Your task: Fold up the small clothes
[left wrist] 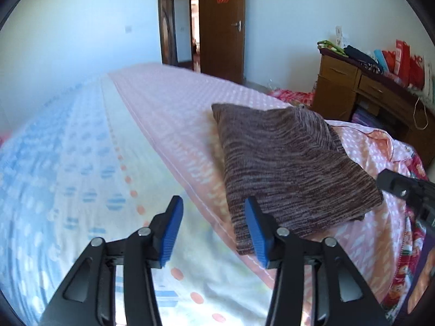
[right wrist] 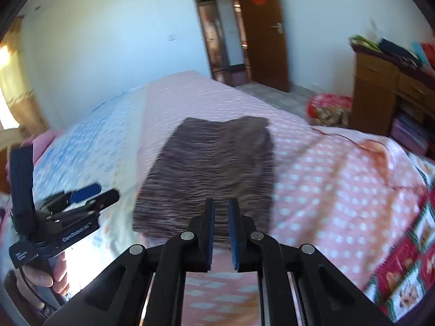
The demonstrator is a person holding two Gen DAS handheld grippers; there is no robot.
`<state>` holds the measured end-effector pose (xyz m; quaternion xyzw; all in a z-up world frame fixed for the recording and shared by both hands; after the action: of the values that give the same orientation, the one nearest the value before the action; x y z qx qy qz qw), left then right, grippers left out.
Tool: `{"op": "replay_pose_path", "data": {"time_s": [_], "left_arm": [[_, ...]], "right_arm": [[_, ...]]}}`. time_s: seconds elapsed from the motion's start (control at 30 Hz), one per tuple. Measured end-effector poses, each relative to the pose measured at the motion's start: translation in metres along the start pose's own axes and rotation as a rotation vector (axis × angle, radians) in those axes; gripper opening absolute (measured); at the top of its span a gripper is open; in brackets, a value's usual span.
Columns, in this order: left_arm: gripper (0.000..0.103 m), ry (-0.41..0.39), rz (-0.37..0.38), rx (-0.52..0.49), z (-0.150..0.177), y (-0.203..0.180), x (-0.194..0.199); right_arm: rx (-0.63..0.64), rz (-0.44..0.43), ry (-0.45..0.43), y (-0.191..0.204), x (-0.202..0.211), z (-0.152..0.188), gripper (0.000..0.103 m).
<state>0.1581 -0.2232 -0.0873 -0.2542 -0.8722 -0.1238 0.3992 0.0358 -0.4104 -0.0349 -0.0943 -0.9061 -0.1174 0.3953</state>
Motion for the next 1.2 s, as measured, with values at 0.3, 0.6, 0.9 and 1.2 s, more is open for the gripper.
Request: {"op": "replay_pose_path", "data": {"time_s": [0.3, 0.6, 0.9, 1.2], "left_arm": [[0.063, -0.008, -0.018, -0.002, 0.004, -0.008, 0.014], [0.089, -0.112, -0.061, 0.005, 0.008, -0.009, 0.058], [0.103, -0.179, -0.043, 0.057, 0.016, -0.018, 0.115], [0.103, -0.196, -0.017, 0.084, 0.026, -0.033, 0.167]], "right_arm": [[-0.048, -0.013, 0.184, -0.011, -0.054, 0.039, 0.010], [0.075, 0.075, -0.008, 0.001, 0.048, 0.026, 0.063], [0.084, 0.108, -0.244, 0.016, 0.152, 0.009, 0.082], [0.132, 0.194, -0.427, 0.032, 0.228, 0.012, 0.087]]}}
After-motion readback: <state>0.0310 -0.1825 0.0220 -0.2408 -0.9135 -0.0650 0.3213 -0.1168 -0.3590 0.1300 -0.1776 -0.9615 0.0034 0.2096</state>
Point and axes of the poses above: each gripper's, at about its wrist camera, not at the fingertips, and x roughly against the way its jaws point, y to its left, z to its underside, the point moved 8 cm from there along -x, roughly the way its jaws point, and after that the axes turned 9 degrees about y, right-handed, at the moved point
